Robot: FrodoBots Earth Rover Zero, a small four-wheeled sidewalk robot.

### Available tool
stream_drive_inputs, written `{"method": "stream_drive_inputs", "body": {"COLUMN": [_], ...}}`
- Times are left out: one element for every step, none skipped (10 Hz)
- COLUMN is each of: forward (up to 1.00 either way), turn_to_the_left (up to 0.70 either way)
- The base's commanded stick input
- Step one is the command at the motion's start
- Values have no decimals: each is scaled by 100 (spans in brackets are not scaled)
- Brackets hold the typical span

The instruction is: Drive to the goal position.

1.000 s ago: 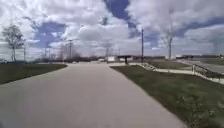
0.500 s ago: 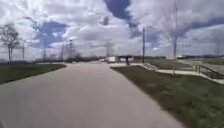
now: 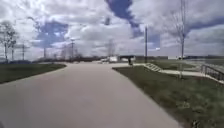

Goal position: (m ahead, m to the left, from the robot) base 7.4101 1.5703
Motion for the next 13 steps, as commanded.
{"method": "stream_drive_inputs", "body": {"forward": [100, 100, 100, 100, 100, 100, 100, 100, 100, 100, 100, 100, 100], "turn_to_the_left": [1, 16, 0, 0, 0, 0, 0, 0, 0, 27, 22, 0, 0]}}
